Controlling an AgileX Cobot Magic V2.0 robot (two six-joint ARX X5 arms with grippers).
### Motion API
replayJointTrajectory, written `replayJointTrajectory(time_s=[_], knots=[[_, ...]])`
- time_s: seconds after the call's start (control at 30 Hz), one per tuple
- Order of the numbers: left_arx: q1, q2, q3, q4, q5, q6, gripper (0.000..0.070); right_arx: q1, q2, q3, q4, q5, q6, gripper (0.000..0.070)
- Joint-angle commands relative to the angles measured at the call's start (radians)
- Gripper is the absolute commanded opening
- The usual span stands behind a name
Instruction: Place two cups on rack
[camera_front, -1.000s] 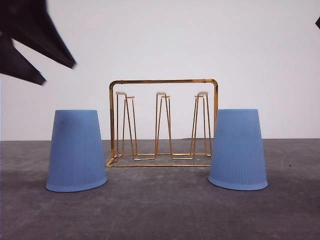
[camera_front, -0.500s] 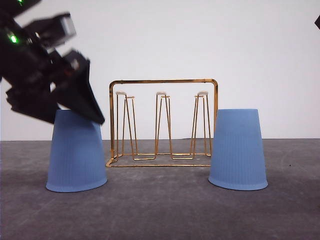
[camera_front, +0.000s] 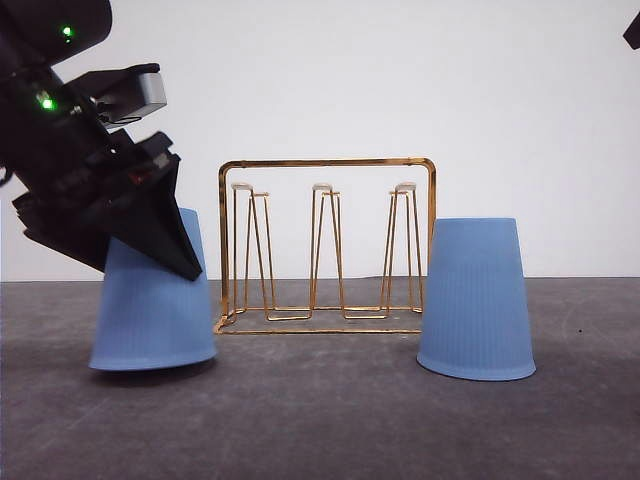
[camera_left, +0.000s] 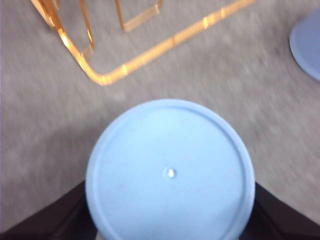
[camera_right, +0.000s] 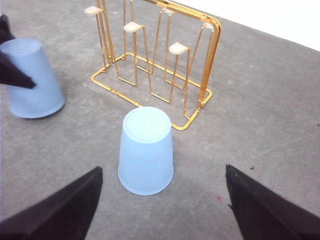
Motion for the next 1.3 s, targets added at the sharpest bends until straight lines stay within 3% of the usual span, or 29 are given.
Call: replayJointTrajectory(time_s=[0.0, 0.2, 0.4, 0.6, 0.87, 1.27], knots=[[-0.005, 0.005, 0.063, -0.04, 0.007, -0.016, 0.027, 0.005, 0.003, 0.007, 0.01, 0.003, -0.003, 0.0499], [-0.006, 0.005, 0.256, -0.254, 0.004, -0.047, 0.027, 0.005, 0.003, 0.007, 0.011, 0.004, -0.004, 0.0499], [-0.006, 0.005, 0.43, -0.355, -0.037, -0.119, 0.0271, 0.005, 0.003, 0.007, 0.018, 0.004, -0.004, 0.0499], [-0.006, 0.006, 0.519, -0.272, -0.119, -0.14, 0.0271, 0.005, 0.003, 0.007, 0.018, 0.004, -0.004, 0.0499], [-0.005, 0.054, 0.52, -0.166, -0.12, -0.168, 0.0271, 0.005, 0.003, 0.007, 0.018, 0.004, -0.004, 0.05], [-0.006, 0.268, 0.52, -0.061, -0.12, -0.172, 0.0271, 0.005, 0.003, 0.007, 0.018, 0.004, -0.004, 0.0499]])
